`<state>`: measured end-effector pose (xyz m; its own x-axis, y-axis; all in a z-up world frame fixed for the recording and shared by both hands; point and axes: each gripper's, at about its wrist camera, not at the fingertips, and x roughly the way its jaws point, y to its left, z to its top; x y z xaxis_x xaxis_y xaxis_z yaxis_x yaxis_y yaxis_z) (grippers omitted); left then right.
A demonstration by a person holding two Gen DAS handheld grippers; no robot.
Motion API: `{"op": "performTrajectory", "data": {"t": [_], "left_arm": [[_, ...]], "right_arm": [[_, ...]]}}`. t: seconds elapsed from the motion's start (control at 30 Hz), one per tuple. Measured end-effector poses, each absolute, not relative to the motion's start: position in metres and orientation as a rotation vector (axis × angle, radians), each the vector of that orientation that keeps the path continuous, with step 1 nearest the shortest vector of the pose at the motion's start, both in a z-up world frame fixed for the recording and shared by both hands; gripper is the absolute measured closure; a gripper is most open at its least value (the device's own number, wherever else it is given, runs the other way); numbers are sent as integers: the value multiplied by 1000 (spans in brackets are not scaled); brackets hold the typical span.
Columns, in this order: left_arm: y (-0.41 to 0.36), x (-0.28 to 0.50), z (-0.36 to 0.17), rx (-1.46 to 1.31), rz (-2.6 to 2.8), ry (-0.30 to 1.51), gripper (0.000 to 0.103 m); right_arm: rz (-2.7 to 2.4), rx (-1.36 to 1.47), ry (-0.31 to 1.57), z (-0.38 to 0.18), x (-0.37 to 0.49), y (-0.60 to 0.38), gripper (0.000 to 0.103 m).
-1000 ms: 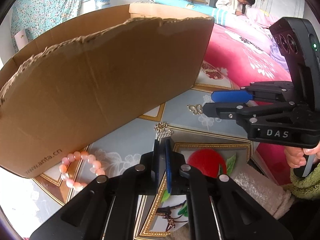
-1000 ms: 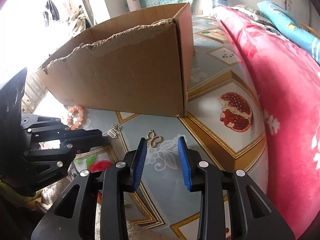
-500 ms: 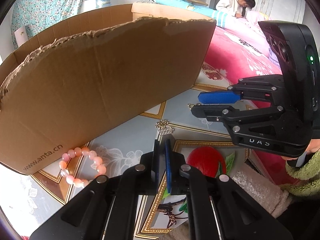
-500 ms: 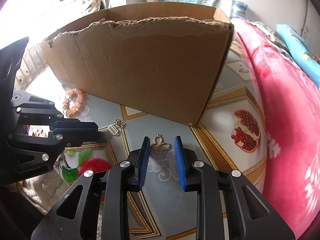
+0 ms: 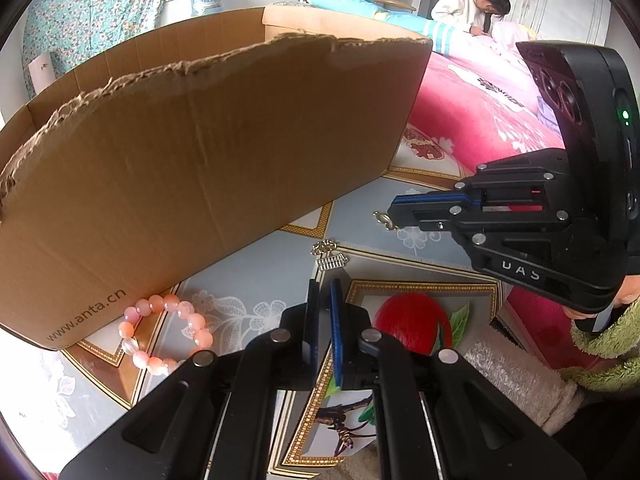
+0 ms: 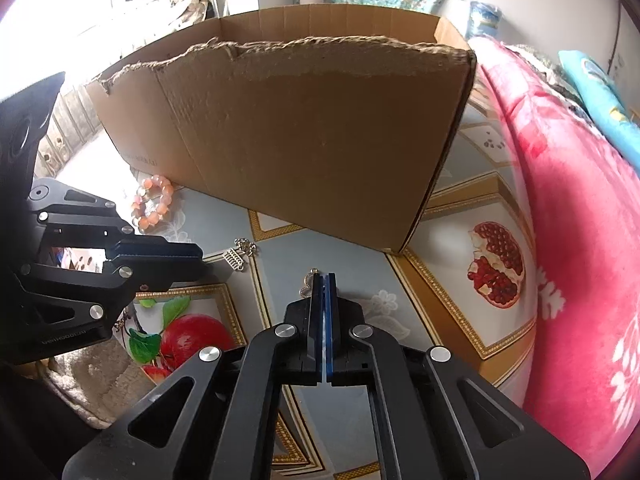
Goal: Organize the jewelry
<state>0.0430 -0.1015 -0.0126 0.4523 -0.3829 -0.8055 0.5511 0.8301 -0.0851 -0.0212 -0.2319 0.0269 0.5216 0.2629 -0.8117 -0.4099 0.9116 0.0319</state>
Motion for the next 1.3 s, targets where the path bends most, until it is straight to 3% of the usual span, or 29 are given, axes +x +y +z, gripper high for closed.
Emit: {"op": "performTrajectory", "data": {"t": [0.43, 0.6, 0.67, 1.3], "left_arm": [[-114, 40, 6, 147, -686, 883, 98], [-140, 46, 5, 214, -731, 857, 72], [-150, 47, 4, 245, -742, 841, 68], [-178, 58, -17, 384, -727, 828, 74]], "right_arm": [[320, -10, 935, 33, -16, -265, 96], [294, 78, 935, 32, -14, -276, 94], [290, 88, 932, 32, -14, -279, 93], [295, 132, 919, 28, -16, -285, 93]]}}
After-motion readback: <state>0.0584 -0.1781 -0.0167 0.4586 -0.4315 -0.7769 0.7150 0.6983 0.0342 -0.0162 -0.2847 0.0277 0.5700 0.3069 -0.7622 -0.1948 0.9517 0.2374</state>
